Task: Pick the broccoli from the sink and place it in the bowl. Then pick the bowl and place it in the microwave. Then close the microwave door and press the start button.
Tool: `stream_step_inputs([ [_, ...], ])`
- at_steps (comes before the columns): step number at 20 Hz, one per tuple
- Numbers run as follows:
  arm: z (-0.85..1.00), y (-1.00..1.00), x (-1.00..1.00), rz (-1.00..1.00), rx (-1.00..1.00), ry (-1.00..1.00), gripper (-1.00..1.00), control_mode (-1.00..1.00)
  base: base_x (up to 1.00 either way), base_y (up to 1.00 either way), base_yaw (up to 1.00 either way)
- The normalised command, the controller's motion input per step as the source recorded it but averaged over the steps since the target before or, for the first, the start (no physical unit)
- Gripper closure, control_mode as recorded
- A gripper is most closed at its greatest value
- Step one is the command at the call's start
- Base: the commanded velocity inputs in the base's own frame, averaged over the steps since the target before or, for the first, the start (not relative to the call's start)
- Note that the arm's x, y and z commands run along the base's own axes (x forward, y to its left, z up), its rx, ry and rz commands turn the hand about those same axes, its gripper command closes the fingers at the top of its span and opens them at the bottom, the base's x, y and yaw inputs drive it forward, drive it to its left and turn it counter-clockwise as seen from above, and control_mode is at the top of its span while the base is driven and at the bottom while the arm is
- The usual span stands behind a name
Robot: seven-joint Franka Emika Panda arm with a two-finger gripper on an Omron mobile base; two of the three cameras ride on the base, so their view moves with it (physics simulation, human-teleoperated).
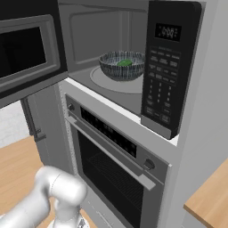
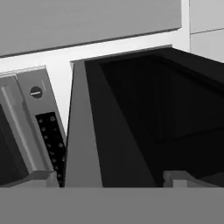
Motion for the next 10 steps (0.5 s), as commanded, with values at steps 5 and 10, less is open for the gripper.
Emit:
stream_step_inputs([
  [5,0.29,-0.89,-0.37,0.0,0.09,-0.17,-1.0,-1.0,0.0,0.0,0.0],
  [10,0.31,-0.98,-0.24,0.0,0.14,-0.08,-1.0,-1.0,0.0,0.0,0.0],
])
